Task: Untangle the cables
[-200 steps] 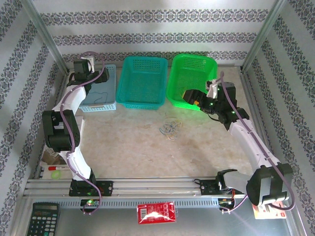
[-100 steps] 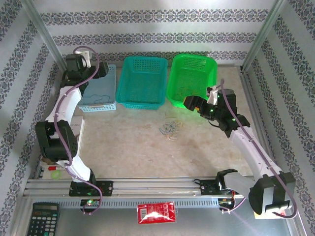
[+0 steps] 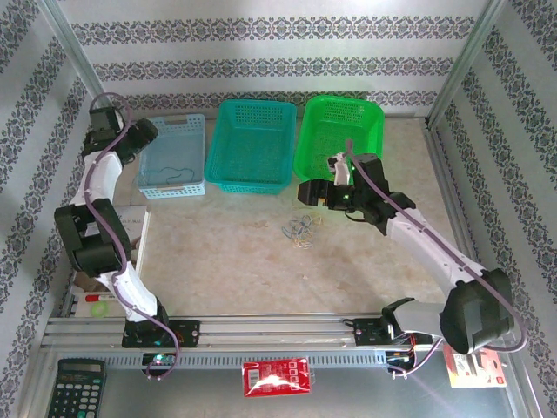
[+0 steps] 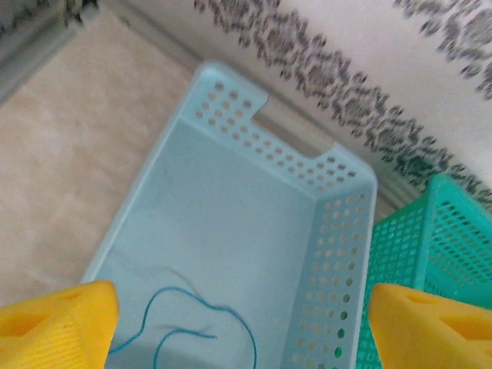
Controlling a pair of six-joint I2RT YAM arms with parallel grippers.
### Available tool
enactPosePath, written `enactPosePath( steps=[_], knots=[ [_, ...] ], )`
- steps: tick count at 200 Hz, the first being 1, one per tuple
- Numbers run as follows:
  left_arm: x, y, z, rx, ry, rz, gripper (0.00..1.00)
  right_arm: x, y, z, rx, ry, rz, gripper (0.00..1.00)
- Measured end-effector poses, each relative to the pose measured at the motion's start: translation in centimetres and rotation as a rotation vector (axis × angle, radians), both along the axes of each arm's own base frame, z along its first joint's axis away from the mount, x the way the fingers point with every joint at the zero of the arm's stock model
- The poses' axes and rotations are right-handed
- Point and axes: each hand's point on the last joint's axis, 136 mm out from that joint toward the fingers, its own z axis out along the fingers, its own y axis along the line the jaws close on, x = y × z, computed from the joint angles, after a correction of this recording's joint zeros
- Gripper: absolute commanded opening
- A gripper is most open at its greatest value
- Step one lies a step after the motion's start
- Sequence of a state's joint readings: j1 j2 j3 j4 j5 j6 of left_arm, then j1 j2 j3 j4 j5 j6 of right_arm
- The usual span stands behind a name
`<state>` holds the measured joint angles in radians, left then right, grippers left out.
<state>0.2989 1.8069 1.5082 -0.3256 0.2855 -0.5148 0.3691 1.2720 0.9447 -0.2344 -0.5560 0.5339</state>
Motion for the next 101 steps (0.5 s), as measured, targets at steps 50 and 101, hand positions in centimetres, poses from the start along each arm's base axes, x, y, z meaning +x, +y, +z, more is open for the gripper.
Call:
enactPosePath(
  steps=[50, 101],
  knots=[
    [-2.7, -0.5, -2.8, 0.032, 0.109, 0.096, 0.84, 1.1, 0.7, -0.4, -0.009, -0.004, 0.030, 0.87],
    [-5.3, 2.5, -2.9, 0.069, 0.165, 0.128, 0.82, 1.0, 0.9, -0.2, -0.004, -0.021, 0.053, 0.87]
  ],
)
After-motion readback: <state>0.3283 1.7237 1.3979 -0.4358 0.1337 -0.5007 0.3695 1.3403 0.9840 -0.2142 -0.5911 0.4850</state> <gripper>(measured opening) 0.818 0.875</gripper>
